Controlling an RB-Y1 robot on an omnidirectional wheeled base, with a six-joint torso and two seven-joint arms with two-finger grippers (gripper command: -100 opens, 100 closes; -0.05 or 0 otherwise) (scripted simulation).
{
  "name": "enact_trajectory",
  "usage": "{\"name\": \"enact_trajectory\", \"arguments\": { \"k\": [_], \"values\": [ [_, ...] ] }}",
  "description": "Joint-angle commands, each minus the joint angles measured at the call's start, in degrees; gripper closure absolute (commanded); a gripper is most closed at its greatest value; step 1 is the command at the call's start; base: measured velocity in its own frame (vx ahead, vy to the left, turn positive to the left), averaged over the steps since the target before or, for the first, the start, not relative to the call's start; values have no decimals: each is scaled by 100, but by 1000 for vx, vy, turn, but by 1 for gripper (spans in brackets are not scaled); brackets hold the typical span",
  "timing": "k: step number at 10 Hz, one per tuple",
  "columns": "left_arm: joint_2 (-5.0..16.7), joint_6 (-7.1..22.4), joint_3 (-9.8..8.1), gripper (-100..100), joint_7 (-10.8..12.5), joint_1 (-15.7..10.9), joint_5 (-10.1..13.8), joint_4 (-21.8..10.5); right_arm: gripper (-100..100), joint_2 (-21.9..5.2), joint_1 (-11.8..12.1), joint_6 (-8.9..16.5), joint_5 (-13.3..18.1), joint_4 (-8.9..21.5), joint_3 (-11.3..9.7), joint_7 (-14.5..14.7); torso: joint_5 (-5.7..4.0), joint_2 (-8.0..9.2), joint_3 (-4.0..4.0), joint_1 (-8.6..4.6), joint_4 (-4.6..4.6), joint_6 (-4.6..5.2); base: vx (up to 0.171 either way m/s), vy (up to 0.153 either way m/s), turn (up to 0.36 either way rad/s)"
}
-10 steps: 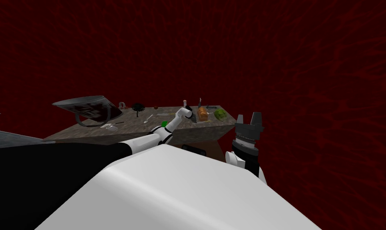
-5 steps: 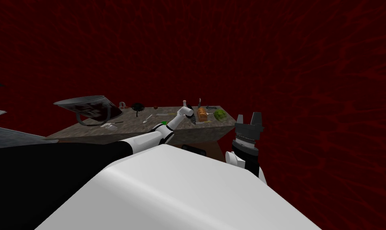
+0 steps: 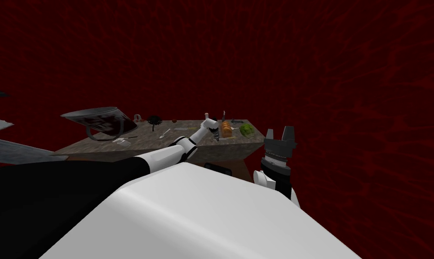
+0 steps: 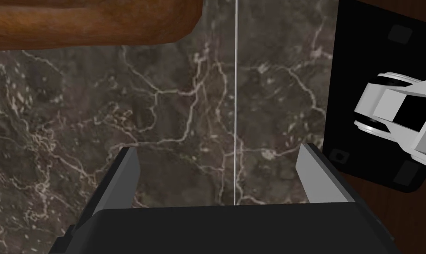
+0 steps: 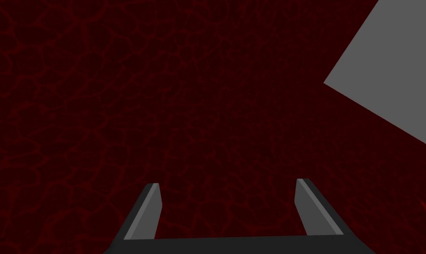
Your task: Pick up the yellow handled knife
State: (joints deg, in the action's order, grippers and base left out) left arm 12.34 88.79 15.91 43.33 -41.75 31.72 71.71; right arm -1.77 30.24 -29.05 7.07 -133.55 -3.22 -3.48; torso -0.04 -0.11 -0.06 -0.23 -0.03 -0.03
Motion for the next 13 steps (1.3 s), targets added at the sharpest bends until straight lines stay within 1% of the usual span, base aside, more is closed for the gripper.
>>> {"name": "enact_trajectory", "arguments": {
  "k": [1, 2, 4, 6, 8, 9, 10, 11, 13],
  "values": [
    [-44, 286, 9, -100, 24, -209, -29, -286, 0, 0, 0, 0, 0, 0, 0, 0, 0, 0, 0, 0, 0, 0, 44, -75, 49],
    [-44, 361, 9, -100, 24, -209, -29, -289, 0, 0, 0, 0, 0, 0, 0, 0, -2, -6, -3, -7, -1, 0, 39, -65, 16],
    [-96, 708, 11, -100, 22, -446, -68, -629, 0, 0, 0, 0, 0, 0, 0, 0, -1, -5, -3, -3, -1, 0, 37, -70, 36],
    [-145, 965, 8, -100, 8, -624, -107, -892, 0, 0, 0, 0, 0, 0, 0, 0, -4, -9, -5, -15, -2, 1, 53, -94, 30],
    [-188, 1122, 5, -100, -11, -741, -138, -1064, 0, 0, 0, 0, 0, 0, 0, 0, -3, -9, -6, -11, -3, 1, 40, -77, 15],
    [-174, 1073, 9, -100, 2, -690, -130, -988, 0, 0, 0, 0, 0, 0, 0, 0, -2, -5, -4, -8, -2, 0, 13, -32, 5],
    [-177, 1091, 9, 0, 0, -697, -132, -997, 0, 0, 0, 0, 0, 0, 0, 0, 1, 2, 0, 7, -1, 0, 3, -7, 0],
    [-202, 905, -1, -100, -88, -602, -201, -1116, 0, 0, 0, 0, 0, 0, 0, 0, 4, 7, 3, 18, 1, -1, 3, -15, -20],
    [-221, 758, -9, -100, -159, -526, -257, -1212, 0, 0, 0, 0, 0, 0, 0, 0, 4, 9, 5, 17, 1, -1, 1, -17, -11]
  ]
}}
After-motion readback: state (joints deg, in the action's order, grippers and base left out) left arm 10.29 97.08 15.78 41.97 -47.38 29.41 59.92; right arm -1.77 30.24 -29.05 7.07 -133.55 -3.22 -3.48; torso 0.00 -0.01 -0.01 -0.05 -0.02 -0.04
